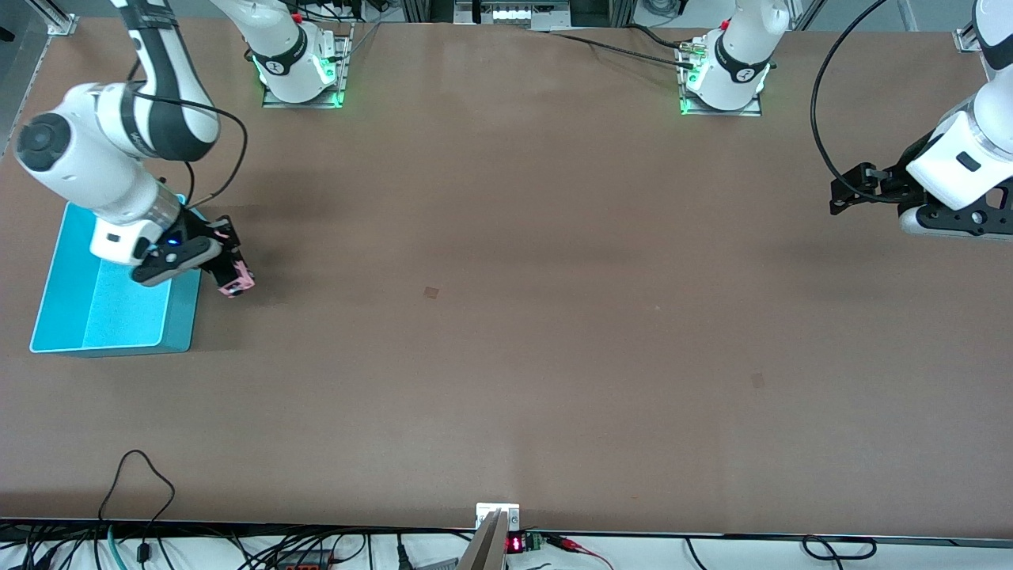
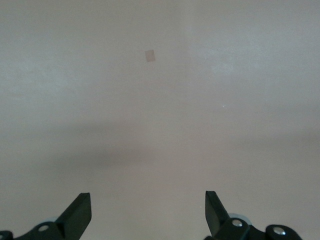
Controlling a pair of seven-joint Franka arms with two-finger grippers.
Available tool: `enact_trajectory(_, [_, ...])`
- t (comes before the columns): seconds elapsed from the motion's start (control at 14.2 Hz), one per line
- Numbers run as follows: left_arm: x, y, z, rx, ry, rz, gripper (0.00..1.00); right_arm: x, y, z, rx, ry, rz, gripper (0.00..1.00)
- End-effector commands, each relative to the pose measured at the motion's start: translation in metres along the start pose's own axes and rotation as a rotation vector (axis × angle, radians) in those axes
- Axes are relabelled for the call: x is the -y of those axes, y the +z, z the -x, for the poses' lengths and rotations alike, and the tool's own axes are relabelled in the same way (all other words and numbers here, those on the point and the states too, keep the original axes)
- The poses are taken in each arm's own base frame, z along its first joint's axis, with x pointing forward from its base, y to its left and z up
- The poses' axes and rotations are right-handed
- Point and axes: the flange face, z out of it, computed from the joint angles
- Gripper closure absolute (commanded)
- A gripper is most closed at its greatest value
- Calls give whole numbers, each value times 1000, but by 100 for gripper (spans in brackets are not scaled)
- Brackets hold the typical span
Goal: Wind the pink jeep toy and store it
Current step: 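Lift the pink jeep with the right gripper over the blue bin, then lower the jeep into the blue bin and open the right gripper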
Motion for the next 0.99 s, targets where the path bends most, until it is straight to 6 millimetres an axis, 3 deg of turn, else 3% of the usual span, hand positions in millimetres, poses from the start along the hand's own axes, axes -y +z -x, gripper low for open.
enact_trajectory(0.0, [-1, -6, 5, 2, -3, 13, 0, -31, -8, 21, 10, 110, 14, 100])
enact_trajectory(0.35, [-1, -6, 5, 2, -3, 13, 0, -117, 1, 65, 4, 232, 91, 100])
enact_trajectory(0.57, [-1, -6, 5, 2, -3, 13, 0, -157, 27, 91, 9, 230, 132, 100])
enact_trajectory(0.92, [-1, -6, 5, 2, -3, 13, 0, -180, 70, 109, 30, 274, 156, 100])
